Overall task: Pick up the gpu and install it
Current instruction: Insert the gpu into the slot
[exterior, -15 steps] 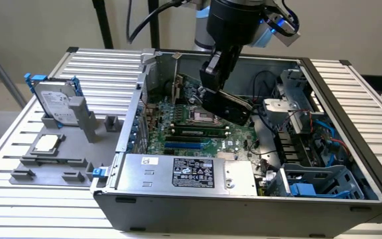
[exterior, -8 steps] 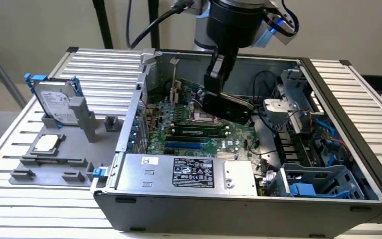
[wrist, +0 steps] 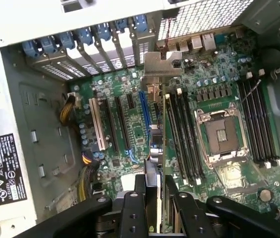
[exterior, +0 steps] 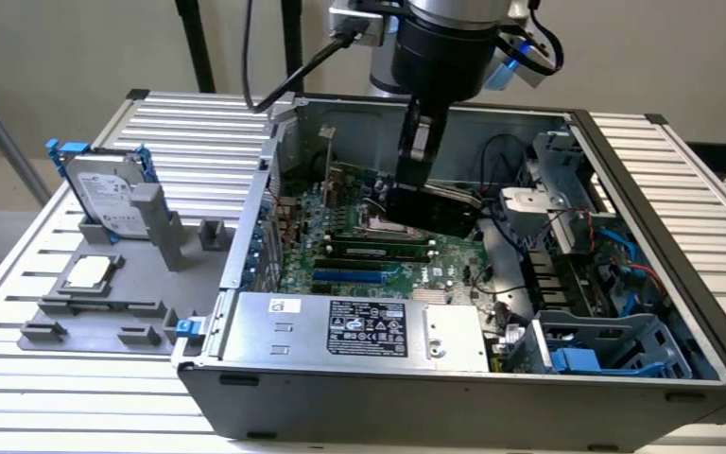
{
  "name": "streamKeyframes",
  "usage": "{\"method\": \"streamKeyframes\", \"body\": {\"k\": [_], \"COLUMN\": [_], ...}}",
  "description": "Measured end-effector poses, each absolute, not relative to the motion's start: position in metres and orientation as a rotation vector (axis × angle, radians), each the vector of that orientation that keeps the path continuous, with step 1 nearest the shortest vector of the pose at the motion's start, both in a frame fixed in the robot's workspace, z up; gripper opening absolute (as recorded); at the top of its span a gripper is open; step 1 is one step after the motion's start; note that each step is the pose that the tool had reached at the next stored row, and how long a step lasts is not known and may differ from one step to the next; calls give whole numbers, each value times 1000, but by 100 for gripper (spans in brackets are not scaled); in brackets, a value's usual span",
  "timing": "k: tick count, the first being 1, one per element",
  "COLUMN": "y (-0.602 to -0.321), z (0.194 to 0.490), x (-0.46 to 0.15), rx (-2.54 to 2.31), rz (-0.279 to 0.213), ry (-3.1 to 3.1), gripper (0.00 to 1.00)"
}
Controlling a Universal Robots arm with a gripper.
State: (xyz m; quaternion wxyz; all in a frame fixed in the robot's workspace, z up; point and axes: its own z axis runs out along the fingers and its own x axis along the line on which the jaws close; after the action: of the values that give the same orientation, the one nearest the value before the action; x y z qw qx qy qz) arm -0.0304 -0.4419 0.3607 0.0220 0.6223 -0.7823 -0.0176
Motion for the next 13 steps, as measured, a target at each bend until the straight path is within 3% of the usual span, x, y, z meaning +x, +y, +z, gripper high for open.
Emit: {"method": "streamKeyframes", "body": {"k": [13], "y": [-442], "z": [340], "x": [-50], "rx": [2092], "rz": [-51], "ry": [-2295], "gripper": [27]}}
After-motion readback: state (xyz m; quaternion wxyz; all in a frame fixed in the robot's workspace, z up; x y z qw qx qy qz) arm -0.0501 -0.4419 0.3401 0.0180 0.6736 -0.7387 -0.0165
